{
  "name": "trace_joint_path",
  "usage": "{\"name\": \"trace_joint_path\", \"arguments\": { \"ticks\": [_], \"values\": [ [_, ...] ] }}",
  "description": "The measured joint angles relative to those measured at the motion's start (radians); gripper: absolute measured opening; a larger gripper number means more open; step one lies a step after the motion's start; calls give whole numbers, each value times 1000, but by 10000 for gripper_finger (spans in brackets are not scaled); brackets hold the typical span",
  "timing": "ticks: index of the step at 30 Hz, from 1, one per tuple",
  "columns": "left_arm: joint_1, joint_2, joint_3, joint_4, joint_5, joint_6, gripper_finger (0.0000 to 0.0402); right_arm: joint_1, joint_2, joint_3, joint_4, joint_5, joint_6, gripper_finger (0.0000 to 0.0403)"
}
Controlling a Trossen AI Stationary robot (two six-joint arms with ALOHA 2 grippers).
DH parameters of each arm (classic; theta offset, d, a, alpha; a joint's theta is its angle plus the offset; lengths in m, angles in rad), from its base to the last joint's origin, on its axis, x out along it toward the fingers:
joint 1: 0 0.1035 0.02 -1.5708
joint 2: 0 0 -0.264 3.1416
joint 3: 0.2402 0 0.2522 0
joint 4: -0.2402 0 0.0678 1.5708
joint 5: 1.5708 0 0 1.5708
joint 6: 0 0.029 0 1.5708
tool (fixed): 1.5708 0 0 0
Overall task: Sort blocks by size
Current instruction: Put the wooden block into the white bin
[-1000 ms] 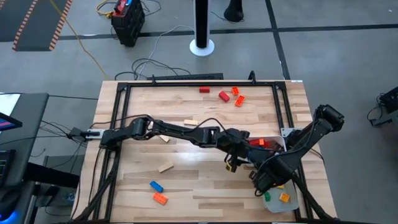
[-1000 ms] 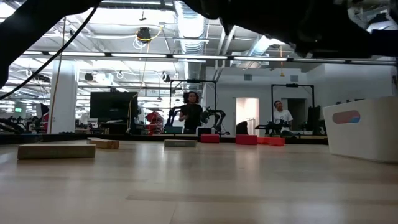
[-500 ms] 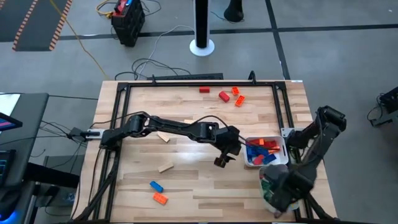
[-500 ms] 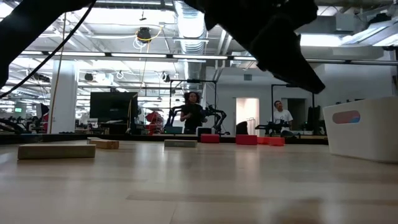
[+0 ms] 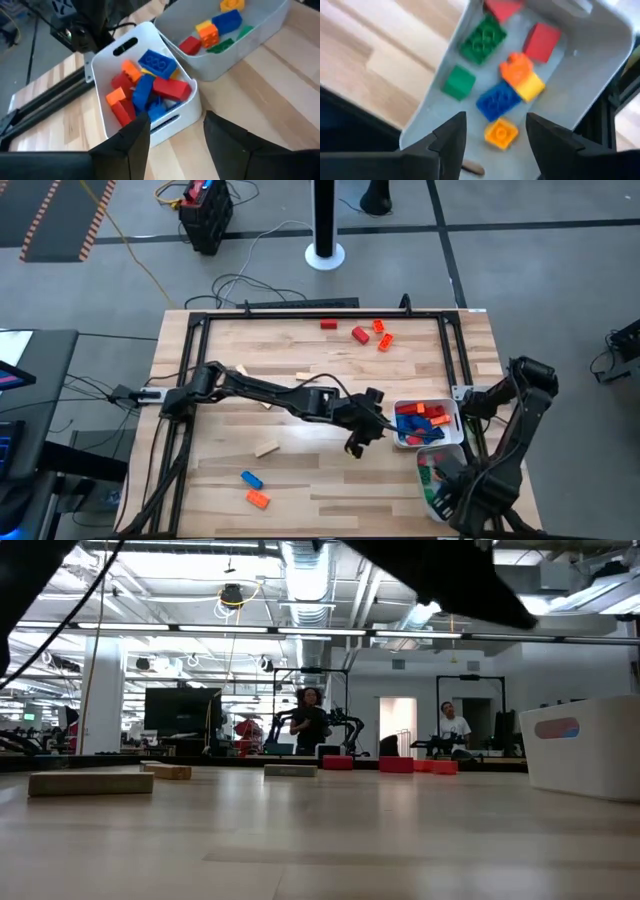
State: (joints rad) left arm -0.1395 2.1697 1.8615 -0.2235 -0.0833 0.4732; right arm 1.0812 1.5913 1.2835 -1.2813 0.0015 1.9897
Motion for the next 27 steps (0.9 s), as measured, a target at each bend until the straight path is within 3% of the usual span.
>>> {"name": "trace_joint_path", "arguments": {
  "ticks": [3, 9, 15, 20, 27],
  "values": [
    [-2, -56, -90, 32, -2, -3, 169, -20, 0, 0, -18, 45, -17, 233],
    [-3, -244, -398, 135, -27, -40, 164, -33, 0, 0, -70, 214, -123, 227],
    [-2, -444, -717, 249, -127, -120, 164, -144, -1, 0, -212, 470, -207, 222],
    [18, -587, -908, 257, -164, -209, 164, -375, -1, 0, -112, 525, -539, 203],
    [23, -749, -1093, 208, -182, -321, 164, -643, 1, 0, 336, 660, -1212, 196]
  ]
}}
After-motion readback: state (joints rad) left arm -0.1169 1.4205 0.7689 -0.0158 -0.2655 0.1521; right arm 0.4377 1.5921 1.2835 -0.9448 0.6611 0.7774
